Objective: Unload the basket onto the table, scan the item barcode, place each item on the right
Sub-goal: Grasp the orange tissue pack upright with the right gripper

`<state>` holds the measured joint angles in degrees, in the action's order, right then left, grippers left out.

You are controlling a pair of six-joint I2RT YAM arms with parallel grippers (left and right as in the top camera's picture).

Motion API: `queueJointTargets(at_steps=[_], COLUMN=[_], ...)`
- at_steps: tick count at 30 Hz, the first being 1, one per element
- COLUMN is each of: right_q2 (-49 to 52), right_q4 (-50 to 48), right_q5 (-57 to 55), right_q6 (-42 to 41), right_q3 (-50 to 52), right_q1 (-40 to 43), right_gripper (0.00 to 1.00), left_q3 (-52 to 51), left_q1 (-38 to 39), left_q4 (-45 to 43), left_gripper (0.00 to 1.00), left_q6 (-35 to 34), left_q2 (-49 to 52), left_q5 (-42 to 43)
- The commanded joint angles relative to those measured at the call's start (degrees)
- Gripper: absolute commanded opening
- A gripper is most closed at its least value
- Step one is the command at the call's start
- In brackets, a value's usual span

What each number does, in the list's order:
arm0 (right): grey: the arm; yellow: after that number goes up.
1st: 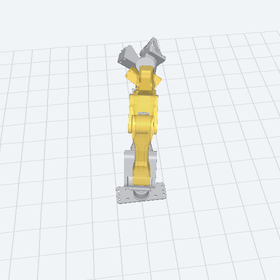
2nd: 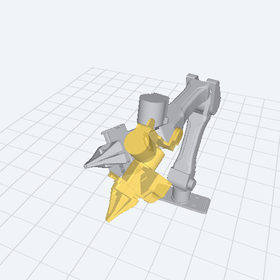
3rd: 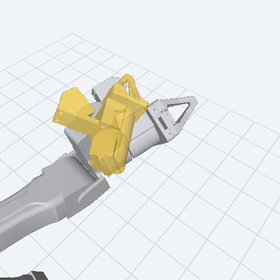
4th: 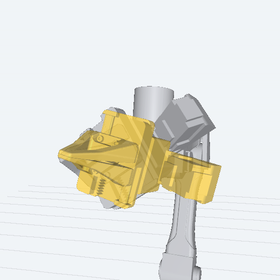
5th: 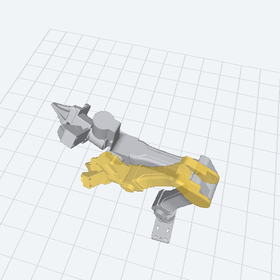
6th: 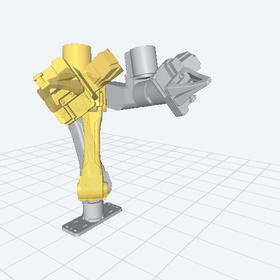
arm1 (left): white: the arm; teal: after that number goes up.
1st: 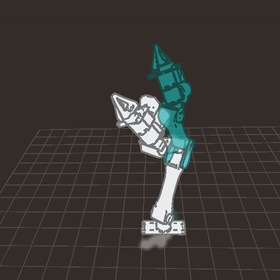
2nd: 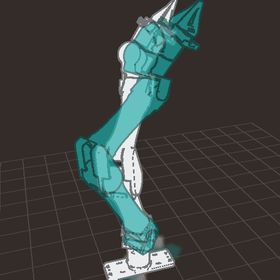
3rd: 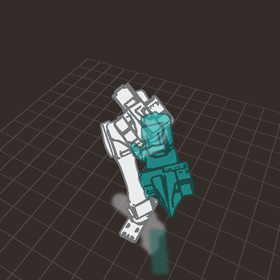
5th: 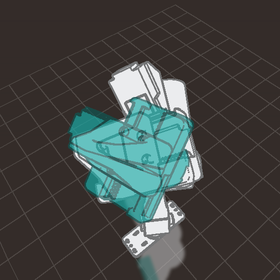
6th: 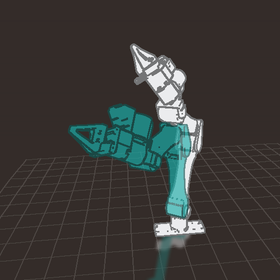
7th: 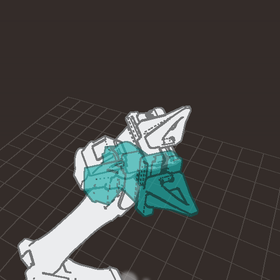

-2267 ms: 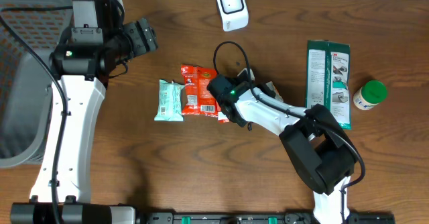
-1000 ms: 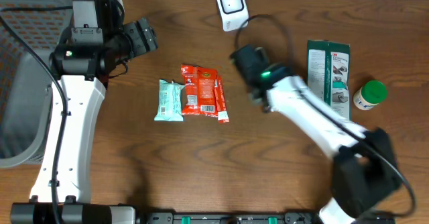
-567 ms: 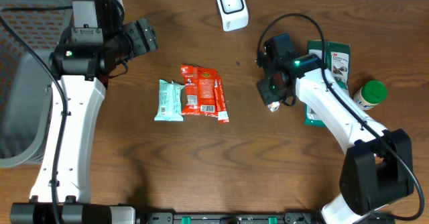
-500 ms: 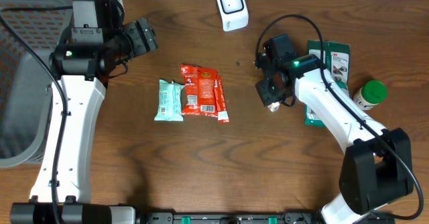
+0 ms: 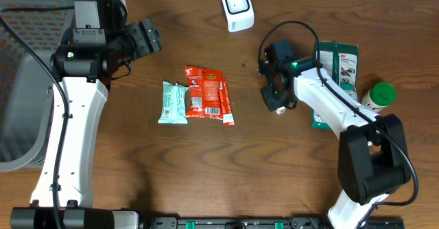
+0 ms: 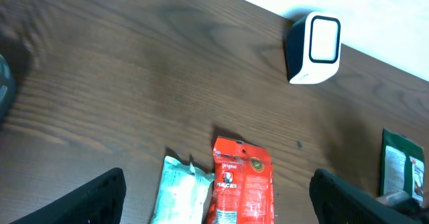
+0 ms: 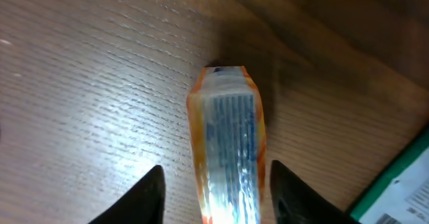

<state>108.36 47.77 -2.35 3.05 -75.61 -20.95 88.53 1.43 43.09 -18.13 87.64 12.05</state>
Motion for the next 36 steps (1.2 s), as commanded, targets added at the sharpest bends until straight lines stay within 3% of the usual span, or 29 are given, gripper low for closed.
queueJointTargets(at_steps=[1, 4, 15, 24, 28, 36], right_q2=[1.09, 1.2, 1.27, 1.27, 1.27, 0.17], right_q4=[-0.35, -0.55, -1.07, -1.97, -2.19, -0.9], right_q5=[-0.83, -0.9, -3.61, -3.56, -3.58, -3.13], right_q6=[0.46, 0.46, 0.48, 0.48, 0.46, 0.42], right_q3=[0.42, 0.42, 1.05, 1.88, 1.88, -0.09], right_q1=[-0.02, -0.02, -0.02, -0.04, -0.04, -0.07], right_gripper=[0.41, 0.34, 0.35, 0.29, 0.18, 0.09], left_q3=[0.2, 0.2, 0.2, 0.2, 0.2, 0.2], left_q1=[-0.17, -0.17, -0.17, -0.17, -0.17, -0.17], left_q4=[-0.02, -0.02, 0.0, -0.02, -0.02, 0.17], left_gripper=[0.88, 0.88, 0.88, 0.87, 0.88, 0.88], left_q6=[0.44, 0.44, 0.44, 0.42, 0.44, 0.44], left_q2=[-0.42, -0.42, -0.42, -0.42, -0.42, -0.42], left_q5=[-0.13, -0.13, -0.13, -0.13, -0.13, -0.13])
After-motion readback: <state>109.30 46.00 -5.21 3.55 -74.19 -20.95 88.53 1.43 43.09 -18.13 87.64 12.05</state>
